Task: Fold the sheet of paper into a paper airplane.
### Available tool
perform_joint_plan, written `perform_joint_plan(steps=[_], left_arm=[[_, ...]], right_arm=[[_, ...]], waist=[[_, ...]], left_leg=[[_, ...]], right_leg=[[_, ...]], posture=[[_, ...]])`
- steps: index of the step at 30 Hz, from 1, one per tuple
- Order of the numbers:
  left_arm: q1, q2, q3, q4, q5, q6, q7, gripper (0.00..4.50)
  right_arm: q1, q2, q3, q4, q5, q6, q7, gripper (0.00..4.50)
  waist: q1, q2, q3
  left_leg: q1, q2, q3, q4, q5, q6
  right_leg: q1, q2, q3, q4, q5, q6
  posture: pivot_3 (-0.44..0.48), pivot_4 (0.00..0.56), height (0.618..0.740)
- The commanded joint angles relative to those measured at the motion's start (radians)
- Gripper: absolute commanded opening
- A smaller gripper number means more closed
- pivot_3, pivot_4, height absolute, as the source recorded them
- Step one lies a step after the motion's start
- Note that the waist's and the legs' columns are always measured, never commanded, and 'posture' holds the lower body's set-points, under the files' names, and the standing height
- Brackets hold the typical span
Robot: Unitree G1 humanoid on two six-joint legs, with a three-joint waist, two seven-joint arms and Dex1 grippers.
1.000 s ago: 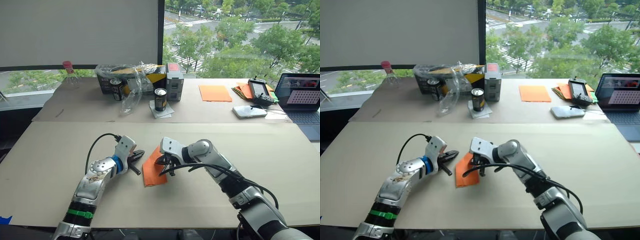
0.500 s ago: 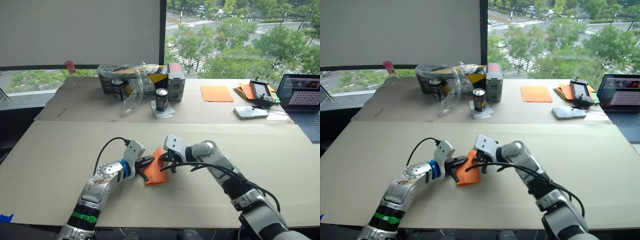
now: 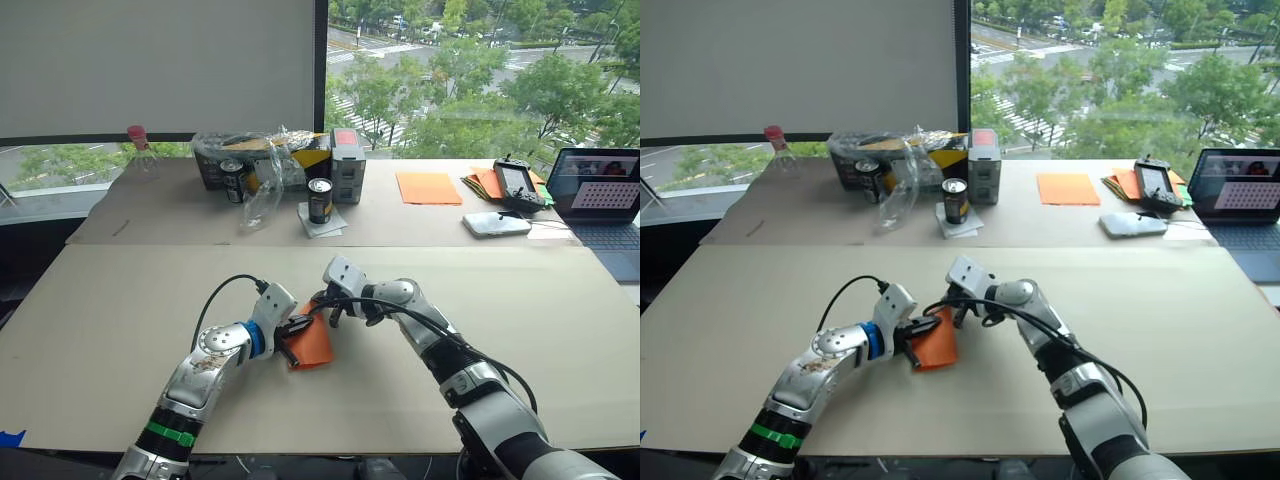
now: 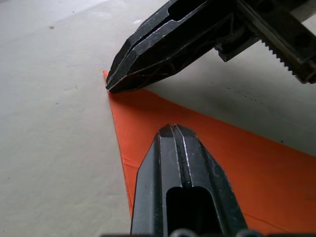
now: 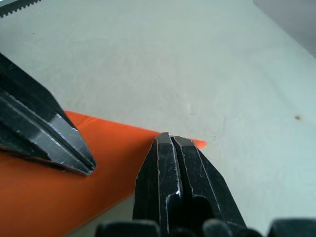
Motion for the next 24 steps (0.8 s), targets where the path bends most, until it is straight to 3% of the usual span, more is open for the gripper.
perform_joint_plan(steps=[1, 9, 15, 24], left_arm=[[0.007, 0.008, -0.015, 0.026, 0.016, 0.005, -0.007, 0.02], [0.005, 0.011, -0.009, 0.033, 0.019, 0.001, -0.008, 0.02], [-0.004, 0.008, -0.016, 0.050, 0.021, -0.008, -0.013, 0.02], [-0.030, 0.008, -0.013, 0.083, 0.026, -0.025, -0.023, 0.02]], right_arm=[[-0.041, -0.004, -0.026, 0.107, -0.028, -0.071, -0.049, 0.00], [-0.051, -0.028, -0.084, -0.002, 0.022, -0.137, 0.011, 0.00], [0.013, -0.063, -0.034, -0.154, 0.023, -0.049, 0.143, 0.00], [0.091, -0.076, 0.013, -0.197, -0.017, -0.016, 0.156, 0.00]], waist=[[0.002, 0.000, 0.000], [0.001, 0.000, 0.000], [0.001, 0.000, 0.000], [0.002, 0.000, 0.000]], left_leg=[[0.000, 0.000, 0.000, 0.000, 0.000, 0.000], [-0.002, 0.000, 0.000, 0.000, 0.000, 0.000], [-0.002, 0.000, 0.000, 0.000, 0.000, 0.000], [-0.002, 0.000, 0.000, 0.000, 0.000, 0.000]], right_leg=[[0.000, 0.000, 0.000, 0.000, 0.000, 0.000], [-0.002, 0.000, 0.000, 0.000, 0.000, 0.000], [-0.002, 0.000, 0.000, 0.000, 0.000, 0.000], [-0.002, 0.000, 0.000, 0.000, 0.000, 0.000]], posture=[[0.000, 0.150, 0.730], [0.000, 0.150, 0.730], [0.000, 0.150, 0.730], [0.000, 0.150, 0.730]])
